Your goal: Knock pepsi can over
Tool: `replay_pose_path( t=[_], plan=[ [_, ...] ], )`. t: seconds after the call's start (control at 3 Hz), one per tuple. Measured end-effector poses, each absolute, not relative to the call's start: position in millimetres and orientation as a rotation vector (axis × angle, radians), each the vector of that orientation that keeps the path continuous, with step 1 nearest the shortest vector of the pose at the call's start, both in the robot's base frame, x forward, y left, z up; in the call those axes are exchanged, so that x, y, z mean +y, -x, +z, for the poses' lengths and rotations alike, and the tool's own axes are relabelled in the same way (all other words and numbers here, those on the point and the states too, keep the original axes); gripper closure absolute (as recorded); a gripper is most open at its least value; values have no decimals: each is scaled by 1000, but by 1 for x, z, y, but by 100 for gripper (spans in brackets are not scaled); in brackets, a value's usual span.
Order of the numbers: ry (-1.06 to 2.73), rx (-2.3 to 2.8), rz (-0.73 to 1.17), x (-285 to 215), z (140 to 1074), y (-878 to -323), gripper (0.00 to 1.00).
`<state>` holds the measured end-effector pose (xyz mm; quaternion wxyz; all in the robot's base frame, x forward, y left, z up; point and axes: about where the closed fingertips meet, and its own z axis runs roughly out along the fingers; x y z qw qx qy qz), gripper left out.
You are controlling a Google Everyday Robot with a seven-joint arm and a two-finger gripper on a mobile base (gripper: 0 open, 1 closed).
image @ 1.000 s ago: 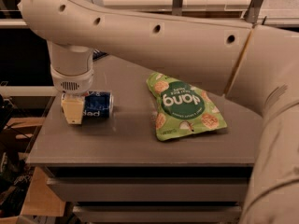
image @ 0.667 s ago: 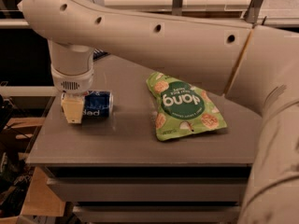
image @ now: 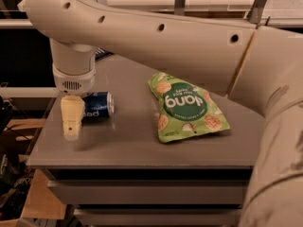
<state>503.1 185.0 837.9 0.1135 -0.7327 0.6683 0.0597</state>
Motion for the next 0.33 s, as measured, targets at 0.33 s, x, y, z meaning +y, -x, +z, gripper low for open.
replay_pose_path(
  t=[0.33],
  plan=[
    [2149, 1959, 181, 185, 838, -503, 0]
  ],
)
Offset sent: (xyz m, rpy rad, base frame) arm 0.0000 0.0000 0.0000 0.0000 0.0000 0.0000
